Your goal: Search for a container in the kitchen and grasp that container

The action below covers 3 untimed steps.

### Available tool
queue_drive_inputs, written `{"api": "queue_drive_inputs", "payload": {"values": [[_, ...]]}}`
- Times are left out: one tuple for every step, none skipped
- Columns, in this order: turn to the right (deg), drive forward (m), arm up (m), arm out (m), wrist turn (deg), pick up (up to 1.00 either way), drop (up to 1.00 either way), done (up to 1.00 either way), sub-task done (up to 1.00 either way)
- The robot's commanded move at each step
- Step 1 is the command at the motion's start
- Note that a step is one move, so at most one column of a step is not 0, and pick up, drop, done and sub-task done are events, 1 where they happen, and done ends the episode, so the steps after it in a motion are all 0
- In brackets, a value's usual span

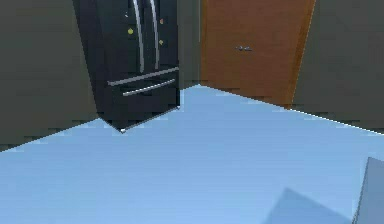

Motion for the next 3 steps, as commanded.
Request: {"api": "queue_drive_inputs", "payload": {"values": [[0.0,0.00,0.00,0.00,0.0,1.00,0.00,0.00,0.00],[0.0,0.00,0.10,0.00,0.0,0.00,0.00,0.00,0.00],[0.0,0.00,0.00,0.00,0.0,0.00,0.00,1.00,0.00]]}}
